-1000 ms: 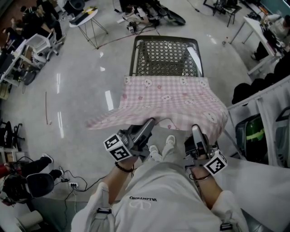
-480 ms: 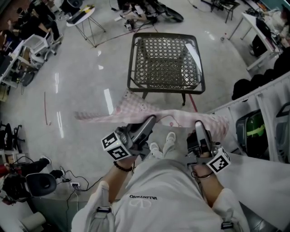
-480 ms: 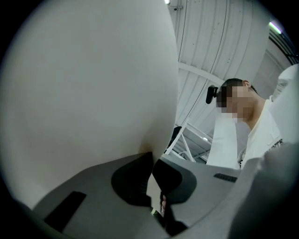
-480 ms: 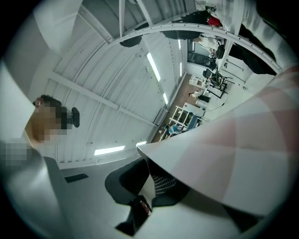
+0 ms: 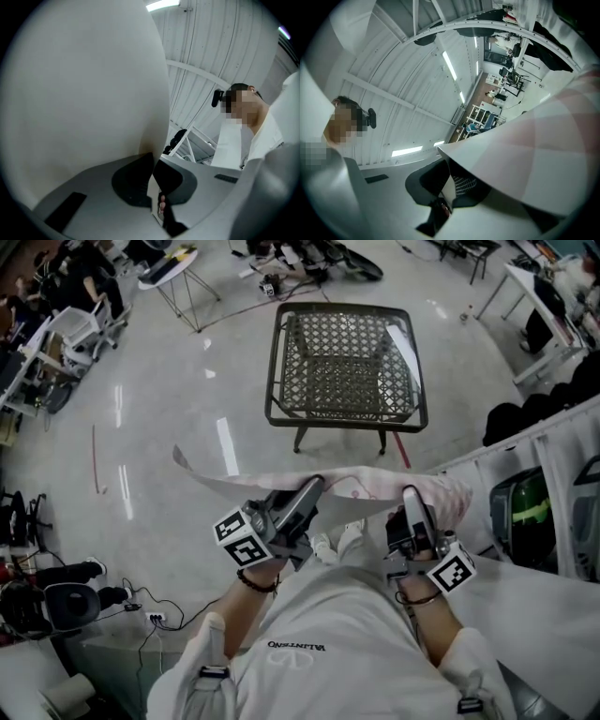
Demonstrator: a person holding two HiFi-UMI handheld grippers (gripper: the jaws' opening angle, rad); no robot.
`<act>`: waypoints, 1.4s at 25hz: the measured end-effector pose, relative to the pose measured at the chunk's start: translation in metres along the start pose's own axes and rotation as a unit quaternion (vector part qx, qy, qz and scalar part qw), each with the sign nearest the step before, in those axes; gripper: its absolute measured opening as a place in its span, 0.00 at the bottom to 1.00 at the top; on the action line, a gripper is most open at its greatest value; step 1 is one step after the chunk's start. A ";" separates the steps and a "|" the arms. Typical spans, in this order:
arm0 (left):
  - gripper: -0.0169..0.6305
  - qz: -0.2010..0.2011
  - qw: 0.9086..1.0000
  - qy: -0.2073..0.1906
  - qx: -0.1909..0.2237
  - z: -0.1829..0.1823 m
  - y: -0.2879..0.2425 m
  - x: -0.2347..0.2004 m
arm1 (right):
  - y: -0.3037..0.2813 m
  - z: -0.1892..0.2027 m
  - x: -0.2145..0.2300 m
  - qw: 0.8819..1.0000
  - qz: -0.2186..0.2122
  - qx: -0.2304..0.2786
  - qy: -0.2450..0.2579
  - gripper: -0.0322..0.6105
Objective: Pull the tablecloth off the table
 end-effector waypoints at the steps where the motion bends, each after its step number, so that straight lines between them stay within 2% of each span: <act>1: 0.03 -0.001 1.000 0.005 0.002 0.001 0.000 -0.001 | 0.000 -0.001 0.001 1.000 0.000 0.000 -0.001 0.07; 4: 0.03 -0.002 1.000 0.013 0.004 0.003 -0.002 -0.001 | 0.003 -0.001 0.006 1.000 0.001 0.001 -0.016 0.07; 10: 0.03 -0.005 1.000 0.018 0.007 -0.001 -0.004 0.000 | -0.005 -0.006 0.000 1.000 -0.007 -0.002 -0.013 0.07; 23: 0.03 -0.007 1.000 -0.001 0.012 -0.005 -0.013 0.005 | -0.008 -0.015 0.001 1.000 -0.012 -0.007 -0.021 0.07; 35: 0.03 -0.006 1.000 0.002 0.010 -0.006 -0.013 0.006 | -0.008 -0.015 -0.001 1.000 -0.011 -0.007 -0.022 0.07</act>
Point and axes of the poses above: the fingertips, and each gripper's own axes: y backward along the fingers, x to its right, z out of its underside, the point moved 8 cm from there along y, backward along the fingers, and after that the axes turned 5 degrees about -y, right-handed, at the moved point
